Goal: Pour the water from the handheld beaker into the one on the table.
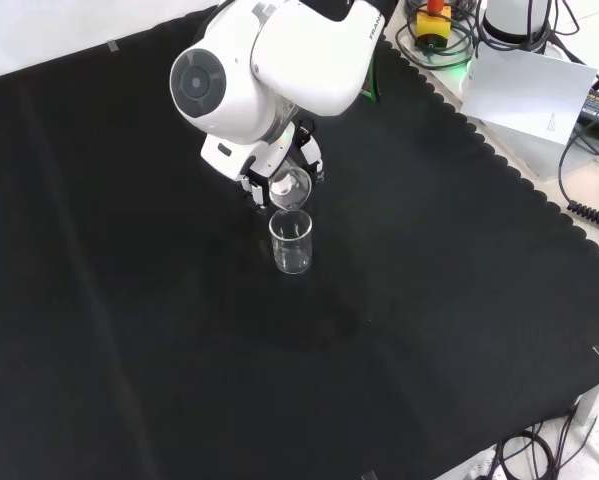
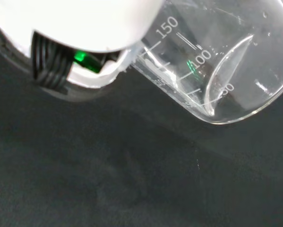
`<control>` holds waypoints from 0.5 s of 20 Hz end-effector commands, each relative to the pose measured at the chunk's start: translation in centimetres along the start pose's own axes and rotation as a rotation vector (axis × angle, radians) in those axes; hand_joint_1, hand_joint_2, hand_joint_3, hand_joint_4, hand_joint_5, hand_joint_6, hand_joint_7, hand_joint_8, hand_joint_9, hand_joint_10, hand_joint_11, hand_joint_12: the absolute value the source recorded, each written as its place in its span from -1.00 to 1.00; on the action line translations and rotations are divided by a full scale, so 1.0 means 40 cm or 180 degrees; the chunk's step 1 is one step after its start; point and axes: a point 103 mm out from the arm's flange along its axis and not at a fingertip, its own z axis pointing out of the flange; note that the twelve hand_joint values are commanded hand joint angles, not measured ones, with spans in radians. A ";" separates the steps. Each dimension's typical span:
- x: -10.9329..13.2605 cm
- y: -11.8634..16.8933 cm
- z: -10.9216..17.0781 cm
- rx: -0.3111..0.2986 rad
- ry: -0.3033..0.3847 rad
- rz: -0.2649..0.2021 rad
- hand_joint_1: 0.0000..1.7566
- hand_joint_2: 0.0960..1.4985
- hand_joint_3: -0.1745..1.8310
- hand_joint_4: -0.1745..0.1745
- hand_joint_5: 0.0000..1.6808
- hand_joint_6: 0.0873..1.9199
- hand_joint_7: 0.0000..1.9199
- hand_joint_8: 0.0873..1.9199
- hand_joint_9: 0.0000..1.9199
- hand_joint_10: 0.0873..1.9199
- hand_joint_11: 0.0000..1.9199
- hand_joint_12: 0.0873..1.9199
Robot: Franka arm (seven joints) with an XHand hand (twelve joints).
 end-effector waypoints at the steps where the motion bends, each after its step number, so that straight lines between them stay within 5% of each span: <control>1: 0.003 -0.002 -0.006 0.0065 -0.0096 0.0062 0.34 -0.25 -0.23 0.56 0.83 -0.96 0.58 -0.89 0.50 -0.97 0.10 -0.09; 10: 0.012 -0.005 -0.023 0.0132 -0.0177 0.0102 0.34 -0.25 -0.23 0.56 0.83 -0.96 0.58 -0.89 0.50 -0.97 0.10 -0.09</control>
